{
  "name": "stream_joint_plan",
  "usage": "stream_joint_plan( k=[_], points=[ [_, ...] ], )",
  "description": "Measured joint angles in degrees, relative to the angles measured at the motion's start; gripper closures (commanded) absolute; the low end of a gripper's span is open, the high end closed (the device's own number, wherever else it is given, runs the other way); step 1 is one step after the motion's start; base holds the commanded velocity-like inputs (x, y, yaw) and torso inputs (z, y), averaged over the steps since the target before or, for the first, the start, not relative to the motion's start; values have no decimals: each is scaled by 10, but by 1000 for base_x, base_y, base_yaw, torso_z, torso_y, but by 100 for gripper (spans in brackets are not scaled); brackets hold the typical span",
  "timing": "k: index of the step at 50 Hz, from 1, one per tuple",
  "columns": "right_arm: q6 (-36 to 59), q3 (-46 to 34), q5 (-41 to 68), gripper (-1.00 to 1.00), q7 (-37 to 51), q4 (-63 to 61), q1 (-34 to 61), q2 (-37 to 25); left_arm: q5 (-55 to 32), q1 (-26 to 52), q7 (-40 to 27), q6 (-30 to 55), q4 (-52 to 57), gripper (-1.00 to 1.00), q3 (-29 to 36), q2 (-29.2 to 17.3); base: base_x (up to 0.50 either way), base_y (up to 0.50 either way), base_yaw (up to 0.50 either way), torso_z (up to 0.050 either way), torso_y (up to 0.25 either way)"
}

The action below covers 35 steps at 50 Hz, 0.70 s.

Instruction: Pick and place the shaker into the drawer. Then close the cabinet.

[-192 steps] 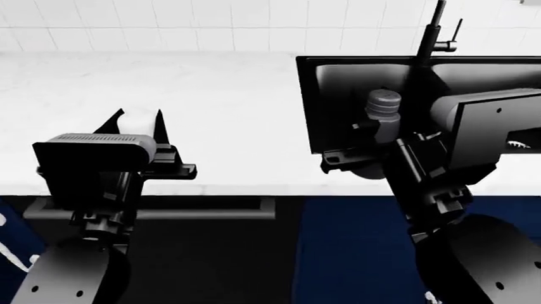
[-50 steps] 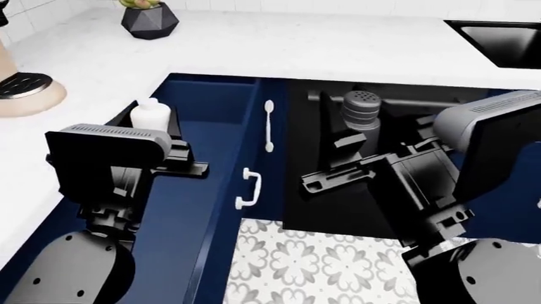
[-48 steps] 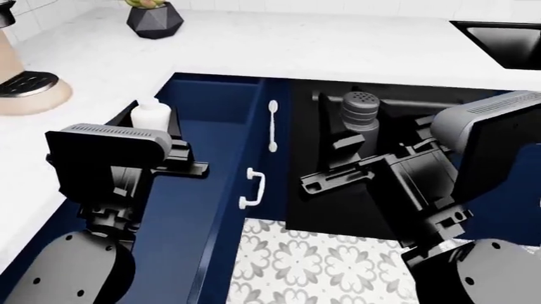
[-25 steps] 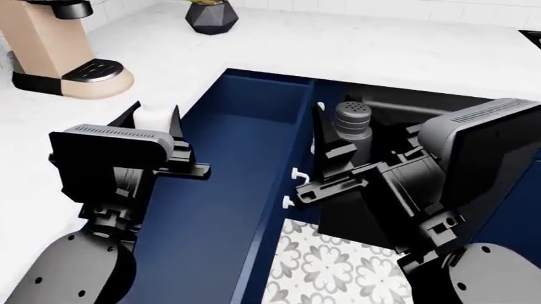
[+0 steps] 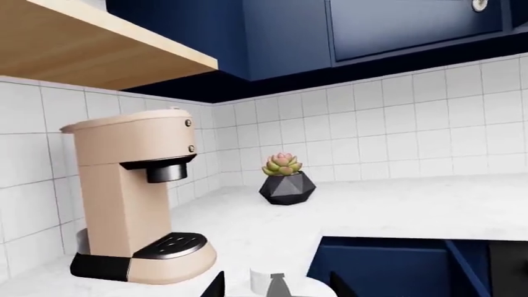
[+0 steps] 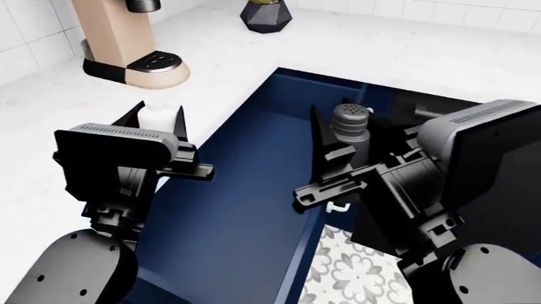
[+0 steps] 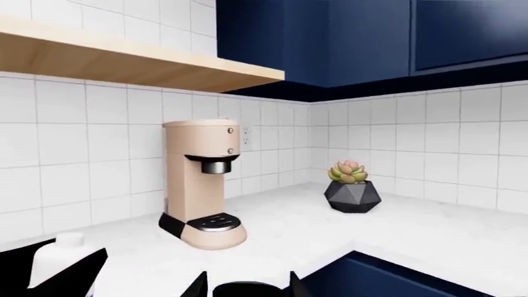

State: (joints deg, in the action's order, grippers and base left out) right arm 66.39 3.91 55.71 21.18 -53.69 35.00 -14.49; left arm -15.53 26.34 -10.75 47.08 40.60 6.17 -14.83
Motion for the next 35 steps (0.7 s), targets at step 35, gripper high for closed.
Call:
stream_joint_plan(
  k=[35],
  points=[
    [92,75,189,100,157,22,169,-42,-61,201,153,103,-258,100,122,-21,0,0,0,0,0]
  ],
)
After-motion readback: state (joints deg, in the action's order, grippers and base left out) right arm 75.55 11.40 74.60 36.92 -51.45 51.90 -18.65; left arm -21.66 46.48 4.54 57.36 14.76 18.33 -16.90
